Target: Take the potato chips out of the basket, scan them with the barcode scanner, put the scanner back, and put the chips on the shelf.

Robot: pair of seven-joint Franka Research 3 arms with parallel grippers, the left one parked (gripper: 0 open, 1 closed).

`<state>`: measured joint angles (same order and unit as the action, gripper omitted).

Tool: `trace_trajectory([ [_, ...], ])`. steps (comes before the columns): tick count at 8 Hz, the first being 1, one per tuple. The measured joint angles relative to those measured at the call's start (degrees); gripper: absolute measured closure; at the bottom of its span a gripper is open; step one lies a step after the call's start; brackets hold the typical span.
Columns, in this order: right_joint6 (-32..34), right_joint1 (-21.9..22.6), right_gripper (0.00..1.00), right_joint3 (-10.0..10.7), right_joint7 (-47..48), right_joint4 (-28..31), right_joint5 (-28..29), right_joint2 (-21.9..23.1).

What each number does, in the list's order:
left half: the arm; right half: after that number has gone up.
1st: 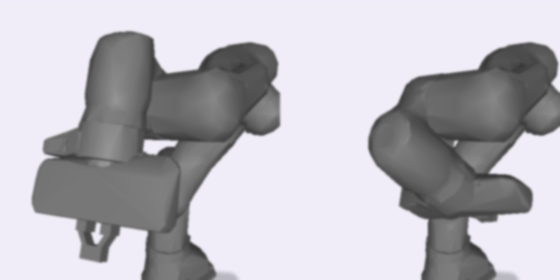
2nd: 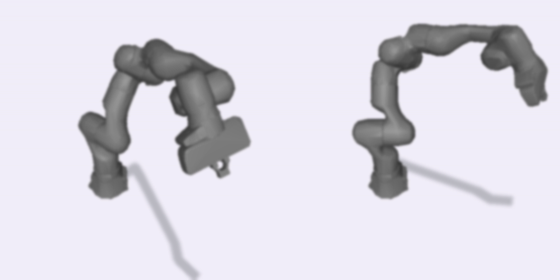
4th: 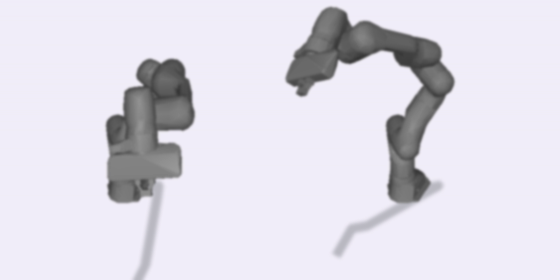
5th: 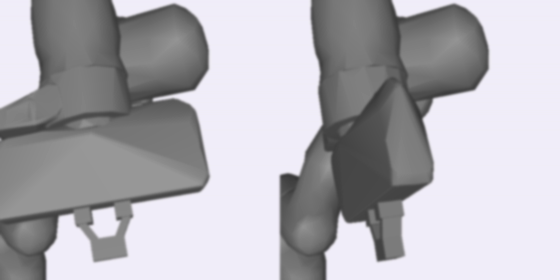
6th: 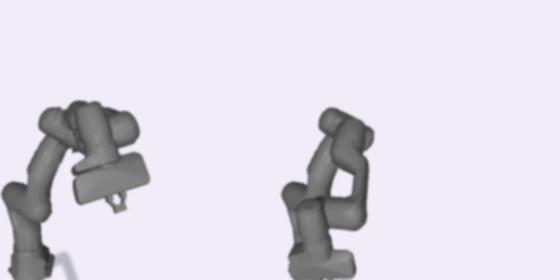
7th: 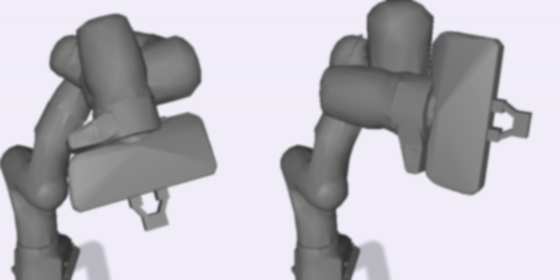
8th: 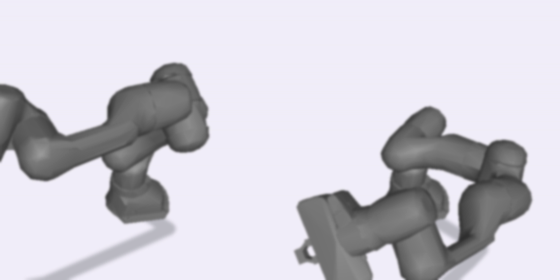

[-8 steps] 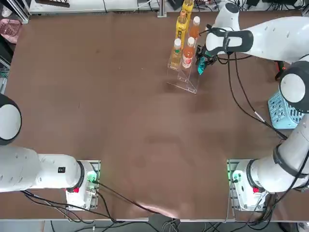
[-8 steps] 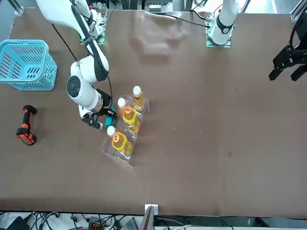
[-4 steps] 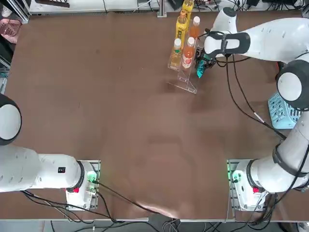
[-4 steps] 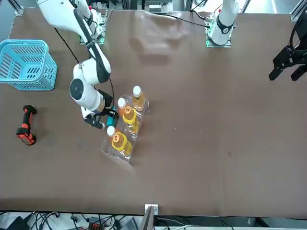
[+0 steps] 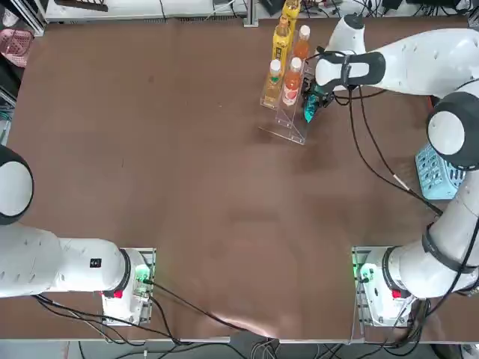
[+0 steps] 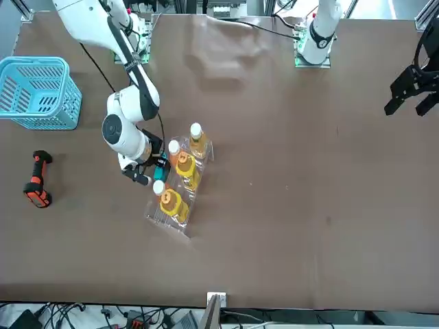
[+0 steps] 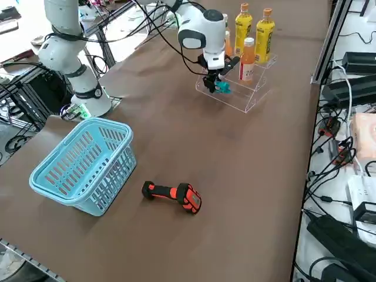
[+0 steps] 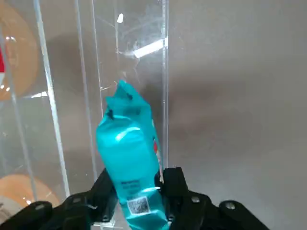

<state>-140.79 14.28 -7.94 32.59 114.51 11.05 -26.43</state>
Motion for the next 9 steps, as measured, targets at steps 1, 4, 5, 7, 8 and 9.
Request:
trace_trajectory([
  [1, -0.2, 0.1, 0.49, 0.0, 0.0, 0.0, 0.0, -0.2],
  [4, -0.4, 0.2, 0.43, 0.0, 0.0, 0.0, 0.0, -0.2],
  [5, -0.4, 0.2, 0.38, 0.0, 0.0, 0.0, 0.0, -0.2],
  [7, -0.4, 0.2, 0.14, 0.0, -0.1, 0.0, 0.0, -0.2],
  [8, -0.4, 0.2, 0.06, 0.0, -0.1, 0.0, 0.0, -0.2],
  [9, -0.4, 0.2, 0.00, 0.1, -0.9, 0.0, 0.0, -0.2],
])
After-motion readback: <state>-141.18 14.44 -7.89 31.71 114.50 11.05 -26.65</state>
